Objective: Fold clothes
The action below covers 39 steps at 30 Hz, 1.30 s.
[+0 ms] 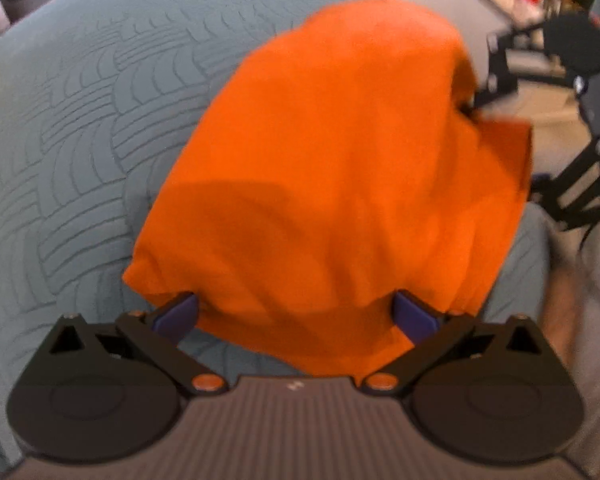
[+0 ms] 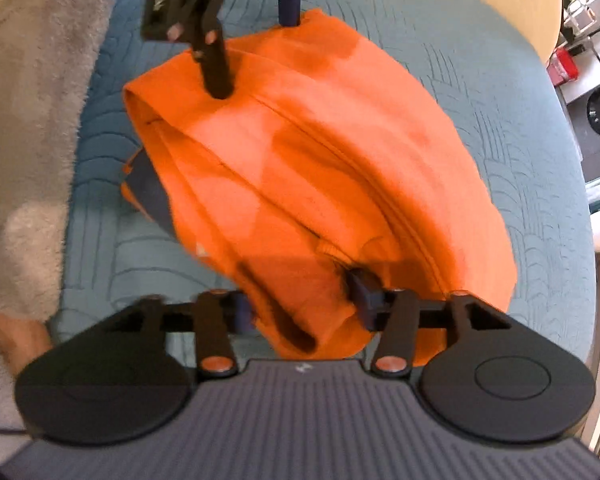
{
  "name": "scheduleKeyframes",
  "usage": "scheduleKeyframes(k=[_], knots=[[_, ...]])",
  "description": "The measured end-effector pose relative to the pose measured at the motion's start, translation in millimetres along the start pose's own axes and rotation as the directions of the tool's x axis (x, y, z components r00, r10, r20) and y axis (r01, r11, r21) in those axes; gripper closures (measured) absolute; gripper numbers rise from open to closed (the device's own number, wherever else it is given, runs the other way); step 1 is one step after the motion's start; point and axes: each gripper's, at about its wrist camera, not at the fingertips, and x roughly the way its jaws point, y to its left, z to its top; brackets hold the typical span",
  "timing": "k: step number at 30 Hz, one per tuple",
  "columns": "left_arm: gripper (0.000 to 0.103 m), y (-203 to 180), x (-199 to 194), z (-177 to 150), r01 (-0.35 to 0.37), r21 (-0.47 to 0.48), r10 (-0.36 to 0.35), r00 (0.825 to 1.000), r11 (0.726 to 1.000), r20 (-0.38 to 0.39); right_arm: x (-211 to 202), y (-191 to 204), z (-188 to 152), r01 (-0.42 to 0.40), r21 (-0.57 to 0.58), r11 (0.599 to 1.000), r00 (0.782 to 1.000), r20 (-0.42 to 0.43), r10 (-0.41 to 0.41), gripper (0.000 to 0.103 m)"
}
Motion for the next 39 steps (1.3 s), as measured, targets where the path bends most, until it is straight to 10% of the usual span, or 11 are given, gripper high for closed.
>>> scheduleKeyframes(k=[7, 15, 21, 24, 31, 35, 39], knots=[[0.0, 15.5, -28.0, 1.9, 0.002, -0.048, 0.004, 0.994, 0.999, 0.108, -48.2, 8.3, -2.6, 0.186, 0.175, 0.967, 0.977, 0.071, -0.2, 0.025], [0.0, 21.6, -31.3, 2.1, -0.037, -0.096, 0.048, 0.992, 0.995, 0.113, -21.2, 99.4, 4.7, 0.314, 0.283, 0.906, 0.871, 0.294, -0.394, 0.025], [0.0, 3.6, -26.5, 0.7, -0.06, -0.064, 0.067, 0.99, 0.996, 0.121, 22.1, 119.6, 3.5, 0.519, 0.249, 0.818, 0.776, 0.264, -0.572, 0.03], [0.0, -7.8, -27.3, -2.3, -0.061, -0.042, 0.066, 0.988, 0.997, 0.143, 19.5, 111.9, 0.7, 0.398, 0.39, 0.83, 0.804, 0.288, -0.52, 0.089], [0.0, -23.9, -15.0, 5.7, -0.066, -0.027, 0.069, 0.988, 0.997, 0.141, 0.6, 138.4, 0.6, 0.258, 0.333, 0.907, 0.856, 0.356, -0.374, 0.101], [0.0, -25.3, -10.3, 5.5, -0.069, -0.028, 0.072, 0.989, 0.997, 0.129, -23.4, 132.9, -25.4, 0.374, 0.337, 0.864, 0.799, 0.355, -0.485, 0.088], [0.0, -26.3, -9.0, 6.3, -0.065, -0.032, 0.069, 0.99, 0.997, 0.123, -41.4, 82.4, -58.0, 0.582, 0.45, 0.677, 0.65, 0.242, -0.72, 0.015]])
